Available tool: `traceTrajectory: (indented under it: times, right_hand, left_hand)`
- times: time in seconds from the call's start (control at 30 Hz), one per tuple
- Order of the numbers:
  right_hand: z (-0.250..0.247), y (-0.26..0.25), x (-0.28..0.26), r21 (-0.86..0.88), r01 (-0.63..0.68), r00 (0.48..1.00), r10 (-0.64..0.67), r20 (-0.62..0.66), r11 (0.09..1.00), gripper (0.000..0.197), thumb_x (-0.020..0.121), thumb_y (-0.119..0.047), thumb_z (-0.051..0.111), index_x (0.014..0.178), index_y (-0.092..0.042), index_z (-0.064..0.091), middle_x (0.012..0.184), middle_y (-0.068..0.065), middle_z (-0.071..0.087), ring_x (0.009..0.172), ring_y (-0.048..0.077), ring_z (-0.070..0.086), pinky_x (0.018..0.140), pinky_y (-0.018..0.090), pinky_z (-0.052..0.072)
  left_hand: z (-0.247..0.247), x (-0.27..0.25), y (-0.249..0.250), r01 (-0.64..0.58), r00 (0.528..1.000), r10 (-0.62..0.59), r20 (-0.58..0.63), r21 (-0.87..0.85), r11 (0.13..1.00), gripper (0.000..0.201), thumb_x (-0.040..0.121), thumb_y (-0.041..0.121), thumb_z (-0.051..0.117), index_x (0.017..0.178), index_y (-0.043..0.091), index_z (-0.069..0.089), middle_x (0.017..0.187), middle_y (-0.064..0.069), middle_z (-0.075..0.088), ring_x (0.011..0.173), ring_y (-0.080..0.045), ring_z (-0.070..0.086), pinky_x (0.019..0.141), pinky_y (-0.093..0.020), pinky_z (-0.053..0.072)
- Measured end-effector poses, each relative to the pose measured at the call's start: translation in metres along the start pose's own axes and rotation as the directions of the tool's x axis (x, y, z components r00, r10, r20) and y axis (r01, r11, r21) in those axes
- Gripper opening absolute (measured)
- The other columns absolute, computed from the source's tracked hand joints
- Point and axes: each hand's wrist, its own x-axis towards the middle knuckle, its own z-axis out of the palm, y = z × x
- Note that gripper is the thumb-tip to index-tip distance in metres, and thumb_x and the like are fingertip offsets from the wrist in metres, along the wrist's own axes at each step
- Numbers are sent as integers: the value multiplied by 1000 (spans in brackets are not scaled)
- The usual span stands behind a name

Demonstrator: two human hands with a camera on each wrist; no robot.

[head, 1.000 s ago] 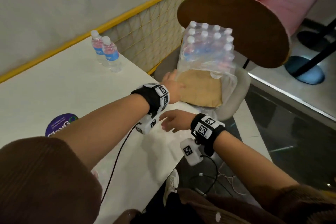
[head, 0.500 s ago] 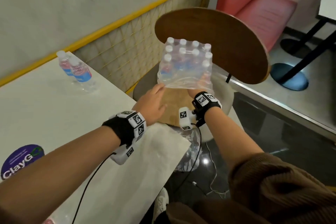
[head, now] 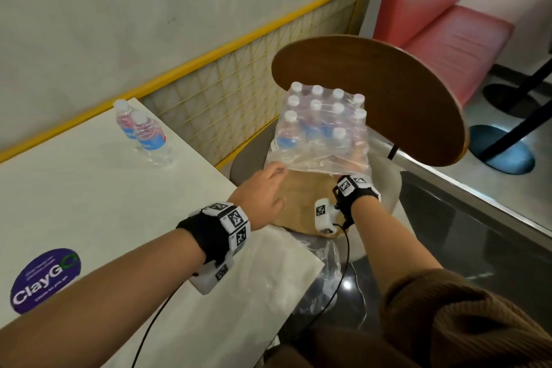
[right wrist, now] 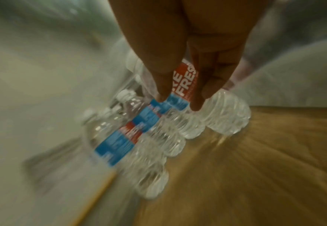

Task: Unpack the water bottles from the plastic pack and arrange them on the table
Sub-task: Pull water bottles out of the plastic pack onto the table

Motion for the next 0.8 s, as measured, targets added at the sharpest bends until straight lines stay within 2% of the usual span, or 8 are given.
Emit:
traceTrajectory:
  times: [0.07, 0.17, 0.27, 0.4, 0.47, 0.53, 0.63, 0.8]
  right_hand:
    - [11, 0, 3, 135, -41, 999, 36, 40, 990, 43, 94, -26, 51, 133, -8, 50, 137, 13, 50, 123, 31, 50, 99, 38, 46]
    - [31, -12, -15, 305, 262, 963, -271, -14, 916, 25, 87, -34, 61, 109, -22, 64, 104, 1, 68, 89, 19, 67, 79, 33, 57]
    - [57, -16, -51, 359, 430, 862, -495, 110, 829, 48, 88, -17, 64, 132, -21, 44, 99, 0, 61, 75, 9, 63, 59, 17, 52]
    - [54, -15, -56, 367, 422, 748, -547, 375, 829, 68, 81, -4, 61, 140, -25, 33, 108, 3, 61, 79, 14, 64, 67, 25, 55]
    - [42, -23, -31, 258, 362, 792, -442, 422, 896, 59, 81, -4, 60, 135, -20, 43, 117, 3, 60, 98, 20, 62, 77, 28, 52]
    - [27, -35, -17, 108, 315, 905, -332, 265, 943, 42, 89, -22, 54, 130, -20, 50, 120, 0, 57, 113, 22, 56, 90, 31, 47]
    - [9, -54, 0, -88, 322, 939, -306, 156, 943, 42, 100, -19, 42, 139, -7, 41, 141, 4, 45, 132, 22, 42, 107, 28, 34]
    - [5, -95, 12, 50, 380, 921, -383, 78, 924, 46, 100, -9, 39, 143, 4, 28, 149, 14, 32, 136, 27, 35, 87, 18, 44]
  left_hand:
    - [-1, 5, -3, 44, 999, -44, 7, -23, 999, 63, 89, 26, 56, 145, 15, 30, 148, 2, 21, 120, -21, 48, 103, -35, 42]
    - [-6, 12, -5, 101, 995, -100, 29, -20, 995, 69, 83, 35, 64, 142, 23, 32, 151, 1, 13, 128, -25, 42, 103, -37, 42]
    - [-5, 14, -6, 143, 985, -137, 106, -52, 988, 79, 71, 35, 75, 138, 27, 34, 153, -1, 4, 123, -29, 48, 99, -38, 46]
    - [2, 11, -13, 180, 968, -145, 206, -165, 970, 80, 65, 24, 80, 130, 37, 36, 144, -5, 18, 107, -30, 59, 92, -40, 52]
    - [2, 12, -13, 189, 974, -155, 165, -214, 958, 58, 74, 22, 75, 121, 32, 43, 139, -6, 25, 108, -30, 59, 95, -39, 51]
    - [3, 11, -13, 207, 974, -183, 133, -197, 958, 42, 80, 23, 70, 115, 26, 45, 149, -9, 18, 115, -33, 56, 97, -39, 48]
    - [8, 4, -11, 218, 975, -208, 80, -145, 965, 39, 85, 34, 64, 119, 27, 46, 156, -8, 5, 131, -32, 42, 100, -40, 44]
    - [1, -15, -10, 269, 963, -264, -50, 127, 955, 47, 83, 55, 57, 122, 30, 46, 114, -3, 38, 103, -24, 49, 66, -31, 43]
